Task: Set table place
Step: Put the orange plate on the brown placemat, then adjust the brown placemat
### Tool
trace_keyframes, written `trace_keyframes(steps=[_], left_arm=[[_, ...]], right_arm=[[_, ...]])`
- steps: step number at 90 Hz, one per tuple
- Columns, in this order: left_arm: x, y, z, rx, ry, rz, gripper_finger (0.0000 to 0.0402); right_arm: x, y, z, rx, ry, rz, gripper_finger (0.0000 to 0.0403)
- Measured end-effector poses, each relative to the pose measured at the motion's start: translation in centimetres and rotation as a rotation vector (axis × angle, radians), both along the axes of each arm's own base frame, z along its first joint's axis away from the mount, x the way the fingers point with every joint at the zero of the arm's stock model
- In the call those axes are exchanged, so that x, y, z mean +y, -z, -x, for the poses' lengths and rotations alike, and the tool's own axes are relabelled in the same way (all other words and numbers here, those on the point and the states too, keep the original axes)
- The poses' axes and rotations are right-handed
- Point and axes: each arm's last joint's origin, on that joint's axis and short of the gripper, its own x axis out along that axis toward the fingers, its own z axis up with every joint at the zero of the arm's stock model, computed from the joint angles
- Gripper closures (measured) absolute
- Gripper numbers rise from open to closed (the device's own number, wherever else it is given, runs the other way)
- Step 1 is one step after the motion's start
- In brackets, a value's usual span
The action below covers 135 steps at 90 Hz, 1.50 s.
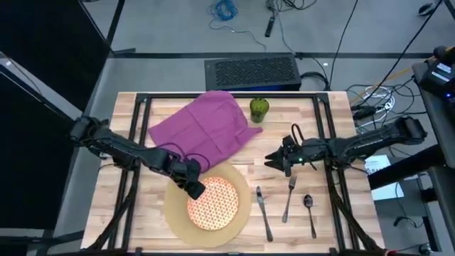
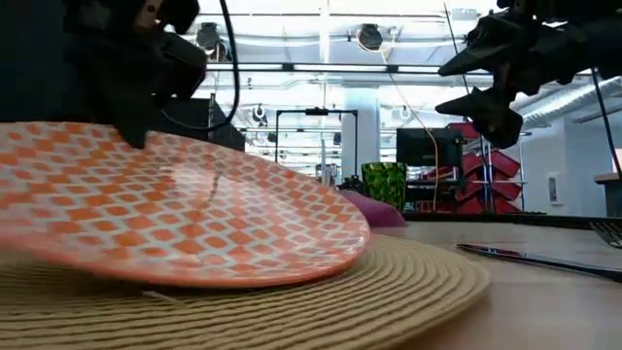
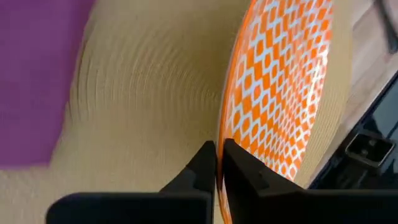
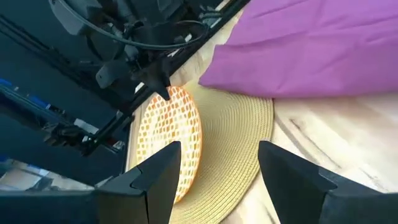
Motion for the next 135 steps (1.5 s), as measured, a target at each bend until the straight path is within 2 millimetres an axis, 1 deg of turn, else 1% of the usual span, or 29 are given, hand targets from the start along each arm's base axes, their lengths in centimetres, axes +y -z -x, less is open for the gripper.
trace_keyframes(steps=[14, 33, 41, 63, 74, 83, 91, 102, 107, 113, 124, 131, 135], left_arm=[[-0.7, 0.1, 0.3, 0.019, 0.019, 0.011, 0.0401], [-1.2, 0.6, 0.3, 0.059, 0.016, 0.024, 0.0397], [-1.2, 0.8, 0.4, 0.077, 0.015, 0.018, 0.0378], [-1.2, 1.2, 1.8, 0.2, 0.042, -0.032, 0.0303], [-1.4, 1.3, 2.2, 0.236, 0.055, -0.036, 0.0281], [-1.4, 1.3, 2.2, 0.219, 0.061, -0.058, 0.0275], [-1.3, 1.0, 2.0, 0.157, 0.049, -0.115, 0.0274], [-0.9, 0.1, 1.6, 0.024, 0.03, -0.211, 0.0274], [-0.7, -0.7, 1.5, -0.068, 0.019, -0.268, 0.0274], [-0.4, -2.2, 1.4, -0.211, 0.012, -0.346, 0.0274], [0.1, -5.7, 1.7, -0.506, 0.055, -0.49, 0.0274], [0.7, -7.9, 2.4, -0.643, 0.025, -0.579, 0.0274], [1.0, -8.8, 2.9, -0.688, 0.01, -0.628, 0.0274]], right_arm=[[0.1, 0.2, -0.8, 0.028, -0.014, 0.019, 0.02], [0.2, 0.0, -1.1, 0.03, -0.03, 0.017, 0.02], [0.2, 0.0, -1.1, 0.026, -0.03, 0.017, 0.02], [0.2, -0.2, -1.2, 0.001, -0.034, 0.022, 0.02], [0.2, -0.2, -1.2, -0.001, -0.038, 0.023, 0.02], [0.2, -0.3, -1.2, -0.004, -0.041, 0.029, 0.02], [0.2, -0.3, -1.2, -0.007, -0.039, 0.023, 0.02], [0.6, 0.1, -1.5, 0.006, -0.063, 0.002, 0.02], [0.8, 0.2, -1.8, -0.007, -0.07, -0.007, 0.0204], [1.1, 0.3, -2.3, -0.035, -0.084, -0.016, 0.0216], [1.7, 0.2, -3.7, -0.054, -0.105, -0.005, 0.0262], [2.3, -0.1, -5.2, -0.009, -0.123, 0.021, 0.031], [2.7, -0.2, -6.2, 0.023, -0.14, 0.042, 0.0346]])
